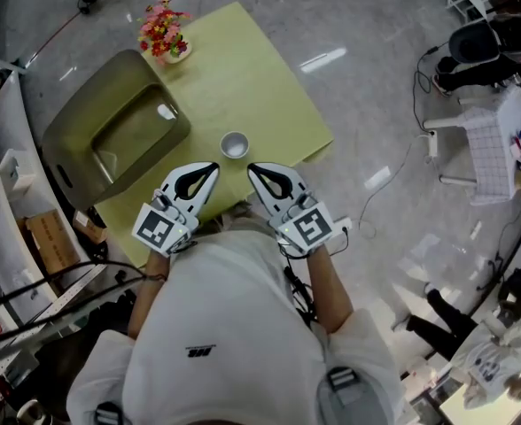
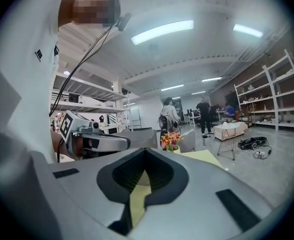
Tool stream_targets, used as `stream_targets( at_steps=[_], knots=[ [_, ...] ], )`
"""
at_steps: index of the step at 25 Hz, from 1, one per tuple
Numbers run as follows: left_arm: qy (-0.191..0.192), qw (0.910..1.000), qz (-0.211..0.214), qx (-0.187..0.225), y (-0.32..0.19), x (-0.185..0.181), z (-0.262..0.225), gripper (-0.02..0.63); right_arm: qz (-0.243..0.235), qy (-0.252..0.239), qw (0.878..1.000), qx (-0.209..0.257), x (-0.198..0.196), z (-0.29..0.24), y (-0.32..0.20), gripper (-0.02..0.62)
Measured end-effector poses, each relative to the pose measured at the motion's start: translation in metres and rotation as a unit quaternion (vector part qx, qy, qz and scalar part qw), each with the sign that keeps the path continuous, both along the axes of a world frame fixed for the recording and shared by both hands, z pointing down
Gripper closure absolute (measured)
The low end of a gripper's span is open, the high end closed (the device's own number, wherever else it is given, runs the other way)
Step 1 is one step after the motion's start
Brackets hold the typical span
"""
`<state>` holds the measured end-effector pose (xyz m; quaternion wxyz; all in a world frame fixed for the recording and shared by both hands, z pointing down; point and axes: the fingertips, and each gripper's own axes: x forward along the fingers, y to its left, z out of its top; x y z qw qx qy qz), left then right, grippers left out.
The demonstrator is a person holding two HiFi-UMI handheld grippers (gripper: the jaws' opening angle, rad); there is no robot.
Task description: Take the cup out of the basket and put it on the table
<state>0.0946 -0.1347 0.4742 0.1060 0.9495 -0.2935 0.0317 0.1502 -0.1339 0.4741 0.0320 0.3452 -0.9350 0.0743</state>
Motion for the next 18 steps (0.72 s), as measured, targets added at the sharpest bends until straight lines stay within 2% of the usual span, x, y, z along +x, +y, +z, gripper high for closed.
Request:
stream_targets(
  at_steps=[18],
  knots=[
    [0.002,0.9999,0.0,0.017,-0.0011,0.0006,-0.0112,0.595,0.002,-0.022,1.0,0.004,-0.0052,-0.0105,-0.0016,0.588]
  ],
)
